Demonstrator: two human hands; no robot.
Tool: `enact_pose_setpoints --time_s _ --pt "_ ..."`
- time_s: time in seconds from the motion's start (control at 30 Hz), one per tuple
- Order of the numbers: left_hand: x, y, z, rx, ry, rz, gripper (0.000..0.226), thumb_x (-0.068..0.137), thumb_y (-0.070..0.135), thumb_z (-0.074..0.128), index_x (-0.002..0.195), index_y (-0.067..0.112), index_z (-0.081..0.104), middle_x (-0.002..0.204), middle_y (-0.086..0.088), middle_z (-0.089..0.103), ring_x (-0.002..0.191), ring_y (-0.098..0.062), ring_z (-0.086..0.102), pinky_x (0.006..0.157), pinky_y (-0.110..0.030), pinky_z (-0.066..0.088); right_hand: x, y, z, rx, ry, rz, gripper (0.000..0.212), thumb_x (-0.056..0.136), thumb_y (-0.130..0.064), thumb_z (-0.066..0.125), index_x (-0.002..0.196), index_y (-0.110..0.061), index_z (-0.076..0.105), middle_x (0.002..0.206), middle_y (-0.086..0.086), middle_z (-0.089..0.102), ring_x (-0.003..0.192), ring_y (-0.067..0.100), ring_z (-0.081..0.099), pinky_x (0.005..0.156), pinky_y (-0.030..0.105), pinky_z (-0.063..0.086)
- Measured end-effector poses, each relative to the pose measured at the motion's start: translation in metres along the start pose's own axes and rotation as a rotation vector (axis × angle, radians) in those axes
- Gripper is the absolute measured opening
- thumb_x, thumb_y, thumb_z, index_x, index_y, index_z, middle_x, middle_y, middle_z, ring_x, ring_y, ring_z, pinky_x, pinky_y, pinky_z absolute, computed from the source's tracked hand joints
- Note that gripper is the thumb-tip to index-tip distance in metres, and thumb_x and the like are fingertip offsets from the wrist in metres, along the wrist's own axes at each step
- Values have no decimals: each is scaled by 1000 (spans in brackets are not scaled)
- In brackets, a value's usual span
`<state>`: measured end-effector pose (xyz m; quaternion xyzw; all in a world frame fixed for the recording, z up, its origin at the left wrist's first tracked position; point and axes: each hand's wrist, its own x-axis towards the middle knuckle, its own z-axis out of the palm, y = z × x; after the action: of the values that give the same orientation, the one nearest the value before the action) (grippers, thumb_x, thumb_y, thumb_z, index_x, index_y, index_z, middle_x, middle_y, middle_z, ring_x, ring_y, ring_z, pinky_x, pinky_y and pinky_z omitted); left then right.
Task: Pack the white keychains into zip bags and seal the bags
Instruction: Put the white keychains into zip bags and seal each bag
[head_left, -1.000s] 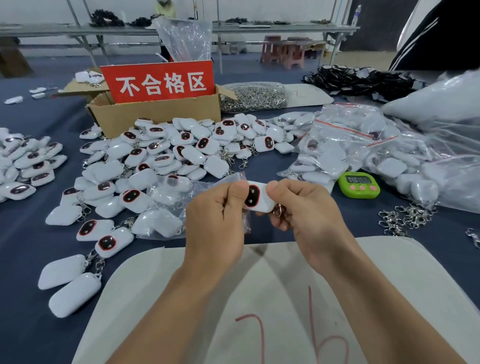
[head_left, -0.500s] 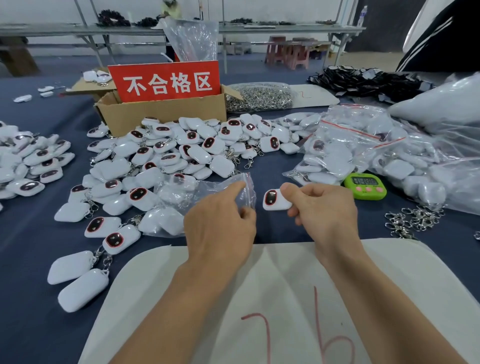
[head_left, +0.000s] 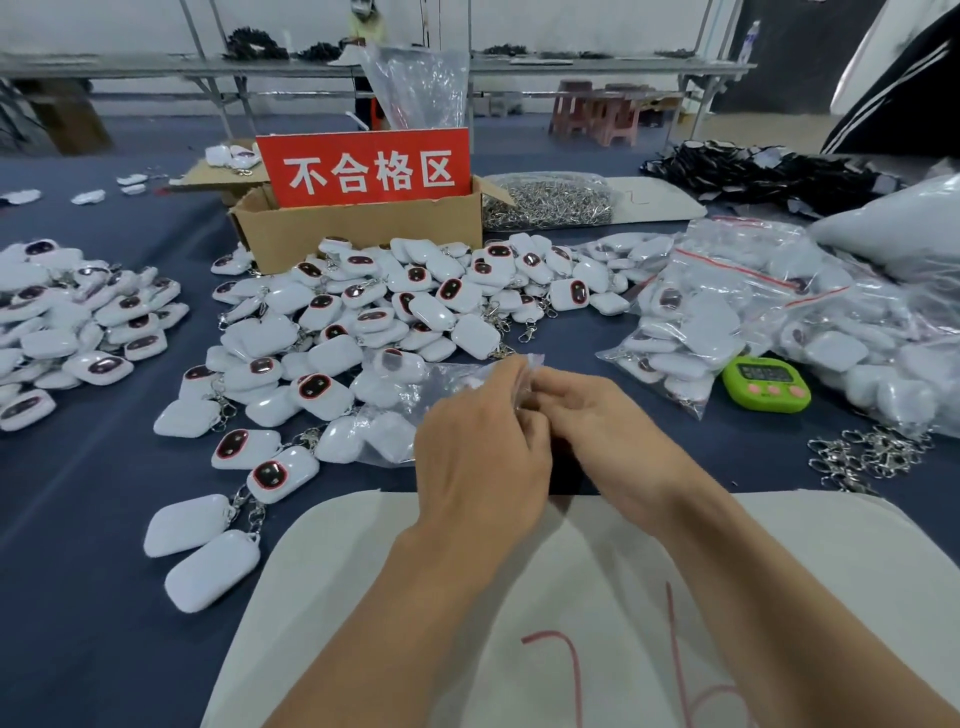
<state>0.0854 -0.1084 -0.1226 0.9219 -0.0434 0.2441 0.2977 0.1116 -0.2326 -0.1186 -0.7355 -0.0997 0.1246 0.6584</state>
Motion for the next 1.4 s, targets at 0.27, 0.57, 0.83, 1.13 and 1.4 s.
enact_pose_setpoints --time_s 0.27,0.57,0.83,1.13,1.4 --pt "3 -6 2 -31 -110 -111 53 92 28 55 144 38 50 85 2 69 87 -24 62 75 -36 46 23 8 -32 -106 602 -67 48 89 12 49 89 -27 78 88 -11 80 86 4 75 76 16 53" --pt "6 -21 10 96 -323 -18 15 96 37 53 107 27 57 77 4 52 80 -27 58 61 -33 31 108 -24 5 -766 264 -68 34 81 -28 80 115 -28 78 120 -4 75 105 14 67 98 30 52" --pt "8 -29 14 104 -204 -109 17 96 42 53 94 25 57 81 2 57 80 -27 60 64 -33 41 116 -19 31 -1246 365 -160 37 89 -4 53 121 -21 63 114 7 69 105 33 67 73 33 40" --pt "10 -15 5 -121 -15 -127 39 95 43 59 132 31 64 83 5 70 86 -15 63 82 -35 49 11 -7 -17 226 535 50 34 96 7 50 93 -16 76 83 6 79 78 22 75 65 30 62" --pt "11 -6 7 -595 -211 -193 27 89 18 74 107 39 77 62 5 64 54 -4 49 55 -14 37 -27 -6 -12 272 384 114 20 95 4 56 99 -9 70 92 22 77 79 28 77 65 29 62"
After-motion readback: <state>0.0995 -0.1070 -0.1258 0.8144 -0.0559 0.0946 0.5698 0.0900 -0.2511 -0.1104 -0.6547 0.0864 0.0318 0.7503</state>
